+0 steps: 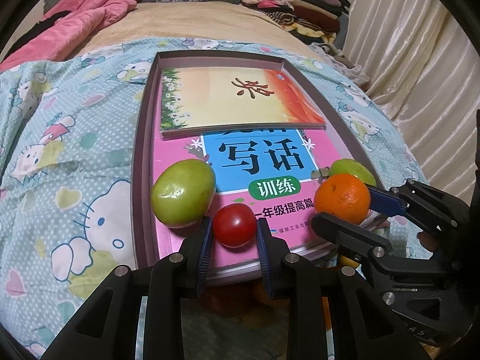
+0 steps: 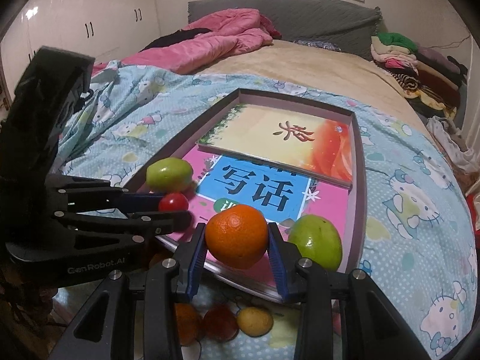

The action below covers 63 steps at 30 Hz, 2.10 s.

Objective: Organize fruits
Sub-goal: 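Lower the tomato and orange onto the workbook beside the green fruits, then open the left tool to release the red tomato while the right tool releases the orange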

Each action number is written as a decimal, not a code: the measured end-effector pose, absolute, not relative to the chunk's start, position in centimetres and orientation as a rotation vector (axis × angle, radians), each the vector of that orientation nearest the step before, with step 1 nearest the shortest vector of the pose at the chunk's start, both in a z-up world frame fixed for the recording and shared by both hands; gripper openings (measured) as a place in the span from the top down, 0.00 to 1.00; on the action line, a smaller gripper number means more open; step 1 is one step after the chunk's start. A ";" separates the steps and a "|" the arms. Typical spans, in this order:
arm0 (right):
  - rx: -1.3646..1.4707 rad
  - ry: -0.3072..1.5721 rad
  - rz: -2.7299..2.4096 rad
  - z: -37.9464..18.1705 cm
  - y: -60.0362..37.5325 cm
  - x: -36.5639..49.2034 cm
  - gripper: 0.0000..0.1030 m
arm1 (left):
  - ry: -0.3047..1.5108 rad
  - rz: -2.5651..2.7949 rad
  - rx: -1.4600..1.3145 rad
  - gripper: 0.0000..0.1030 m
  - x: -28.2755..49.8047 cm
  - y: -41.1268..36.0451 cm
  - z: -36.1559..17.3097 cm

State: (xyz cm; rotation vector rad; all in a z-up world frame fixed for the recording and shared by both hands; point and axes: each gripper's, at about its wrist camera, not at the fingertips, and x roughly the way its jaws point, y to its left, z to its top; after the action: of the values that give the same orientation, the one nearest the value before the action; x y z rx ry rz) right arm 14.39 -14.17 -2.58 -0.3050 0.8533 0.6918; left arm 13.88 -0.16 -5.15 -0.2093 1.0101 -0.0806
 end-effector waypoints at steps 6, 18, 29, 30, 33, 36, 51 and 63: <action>-0.327 0.875 0.704 -3.1 -13.7 14.6 0.62 | 1.012 -0.077 -0.206 0.72 14.0 -0.2 -5.2; -0.314 0.907 0.684 -3.6 -13.8 15.3 0.62 | 1.013 -0.074 -0.207 0.72 14.0 -0.1 -5.3; -0.293 0.925 0.675 -3.8 -14.0 15.6 0.61 | 1.014 -0.075 -0.208 0.72 14.0 -0.1 -5.3; -0.293 0.925 0.675 -3.8 -14.0 15.6 0.61 | 1.014 -0.075 -0.208 0.72 14.0 -0.1 -5.3; -0.292 0.926 0.675 -3.8 -14.0 15.6 0.61 | 1.014 -0.075 -0.208 0.72 14.0 -0.1 -5.3; -0.292 0.926 0.675 -3.8 -14.0 15.6 0.61 | 1.014 -0.074 -0.208 0.72 14.0 -0.1 -5.3; -0.301 0.909 0.667 -3.8 -13.8 15.4 0.61 | 1.012 -0.076 -0.210 0.71 14.0 -0.1 -5.2; -0.346 0.852 0.668 -3.2 -13.5 14.7 0.56 | 1.010 -0.079 -0.213 0.71 14.0 0.0 -5.2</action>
State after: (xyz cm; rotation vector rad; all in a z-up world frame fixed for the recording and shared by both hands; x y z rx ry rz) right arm 14.70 -13.54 -3.22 -0.3459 0.8523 0.6678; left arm 14.01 0.04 -5.23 -0.2133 1.0098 -0.0790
